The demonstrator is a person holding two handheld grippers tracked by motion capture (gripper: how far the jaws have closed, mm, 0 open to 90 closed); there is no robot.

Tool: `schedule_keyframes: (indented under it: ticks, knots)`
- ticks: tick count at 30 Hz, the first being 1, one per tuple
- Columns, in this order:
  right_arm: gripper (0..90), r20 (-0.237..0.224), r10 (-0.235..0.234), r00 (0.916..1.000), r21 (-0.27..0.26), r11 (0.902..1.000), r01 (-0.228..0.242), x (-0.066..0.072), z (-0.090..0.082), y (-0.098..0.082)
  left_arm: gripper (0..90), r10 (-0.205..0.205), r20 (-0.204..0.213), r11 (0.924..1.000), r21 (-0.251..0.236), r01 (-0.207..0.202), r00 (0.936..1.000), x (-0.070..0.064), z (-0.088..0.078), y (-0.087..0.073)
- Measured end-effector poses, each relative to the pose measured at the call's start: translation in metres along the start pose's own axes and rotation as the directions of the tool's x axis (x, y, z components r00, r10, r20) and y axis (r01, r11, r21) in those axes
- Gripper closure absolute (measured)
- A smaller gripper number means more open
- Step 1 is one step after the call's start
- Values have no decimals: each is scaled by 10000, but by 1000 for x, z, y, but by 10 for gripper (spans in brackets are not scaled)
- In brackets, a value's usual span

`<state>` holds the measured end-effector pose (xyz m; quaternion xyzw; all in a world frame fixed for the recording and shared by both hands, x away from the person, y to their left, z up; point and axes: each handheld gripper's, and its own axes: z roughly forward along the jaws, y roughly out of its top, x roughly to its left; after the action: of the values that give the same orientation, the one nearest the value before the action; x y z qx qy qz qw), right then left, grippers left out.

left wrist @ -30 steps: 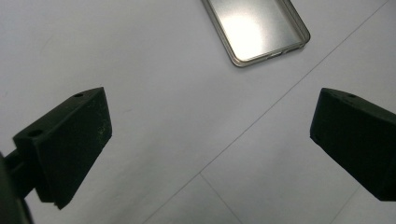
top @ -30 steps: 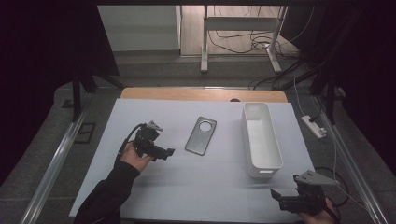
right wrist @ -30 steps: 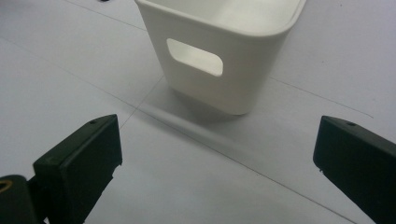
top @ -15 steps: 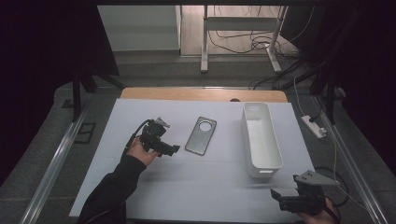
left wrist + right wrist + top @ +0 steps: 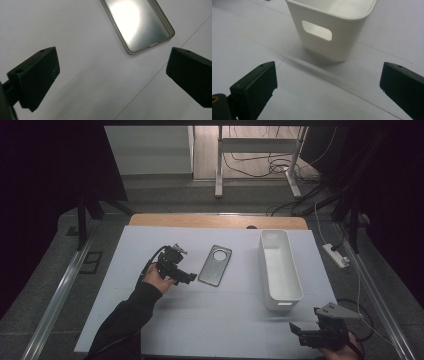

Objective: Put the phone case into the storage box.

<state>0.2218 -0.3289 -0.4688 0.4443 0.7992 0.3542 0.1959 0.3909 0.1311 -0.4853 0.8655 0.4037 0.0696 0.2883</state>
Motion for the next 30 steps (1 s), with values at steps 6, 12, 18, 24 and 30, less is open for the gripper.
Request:
schedule_keyframes:
  ticks: [6,12,18,24,30]
  knots:
    - [14,1,-10,10000,22,10000,10,0,0,0,0,46,-16,10000,58,-46,10000,3,5,7]
    - [14,-6,-2,10000,12,10000,2,0,0,0,0,93,-25,9999,113,-93,10000,2,11,14]
    - [14,-12,-10,10000,25,10000,10,0,0,0,0,124,-84,9996,240,-122,9999,2,17,23]
    - [14,-18,-50,10000,35,10000,50,0,0,0,0,192,-83,9993,337,-189,9998,0,24,31]
    - [14,-26,-57,10000,29,10000,57,0,0,0,0,246,-200,9986,484,-236,9995,-2,31,40]
